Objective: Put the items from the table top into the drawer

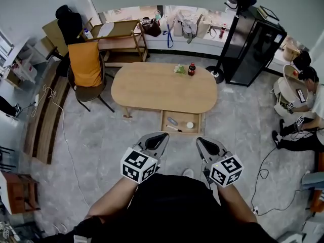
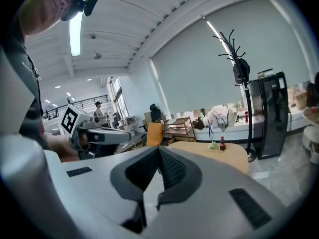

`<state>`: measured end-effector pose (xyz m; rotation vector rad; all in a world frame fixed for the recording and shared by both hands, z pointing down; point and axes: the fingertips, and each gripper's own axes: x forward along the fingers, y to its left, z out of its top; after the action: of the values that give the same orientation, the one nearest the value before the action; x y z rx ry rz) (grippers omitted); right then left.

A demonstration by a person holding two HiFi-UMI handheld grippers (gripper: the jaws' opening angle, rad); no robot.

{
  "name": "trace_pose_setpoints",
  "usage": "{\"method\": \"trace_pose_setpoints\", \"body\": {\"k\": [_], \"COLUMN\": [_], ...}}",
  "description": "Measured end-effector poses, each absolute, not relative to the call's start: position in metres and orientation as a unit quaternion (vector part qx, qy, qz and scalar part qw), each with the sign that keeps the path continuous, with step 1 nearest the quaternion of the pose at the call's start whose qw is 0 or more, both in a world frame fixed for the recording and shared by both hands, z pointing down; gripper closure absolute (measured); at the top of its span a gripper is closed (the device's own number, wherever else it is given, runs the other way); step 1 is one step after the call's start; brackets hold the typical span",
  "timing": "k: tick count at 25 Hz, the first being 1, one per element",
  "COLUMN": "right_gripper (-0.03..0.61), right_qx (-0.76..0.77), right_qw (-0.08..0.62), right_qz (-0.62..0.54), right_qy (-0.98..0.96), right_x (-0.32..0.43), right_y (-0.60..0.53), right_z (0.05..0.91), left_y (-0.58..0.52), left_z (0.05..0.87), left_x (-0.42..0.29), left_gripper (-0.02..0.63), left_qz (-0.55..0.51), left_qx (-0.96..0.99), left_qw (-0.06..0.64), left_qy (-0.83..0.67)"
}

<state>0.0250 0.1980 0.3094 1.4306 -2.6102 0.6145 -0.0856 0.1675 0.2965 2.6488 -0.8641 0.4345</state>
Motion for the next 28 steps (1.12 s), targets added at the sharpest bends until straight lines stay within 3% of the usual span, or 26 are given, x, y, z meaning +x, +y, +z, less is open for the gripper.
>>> {"method": "trace_pose_setpoints", "body": {"k": [28], "right_gripper": [0.577], "right_qx": [0.498], "right_qw": [0.077], "right_qz": [0.195], "right_qy": [-0.841], "right_x": [-0.015], "right_y": [0.200], "right_z": [0.317], "left_y": [0.162], "left_z": [0.310], "left_x": [-0.124], "left_gripper": [0.612], "left_qz": [0.159], "left_qx": [0.933], "left_qw": [0.170], "left_qy": [-0.273]}}
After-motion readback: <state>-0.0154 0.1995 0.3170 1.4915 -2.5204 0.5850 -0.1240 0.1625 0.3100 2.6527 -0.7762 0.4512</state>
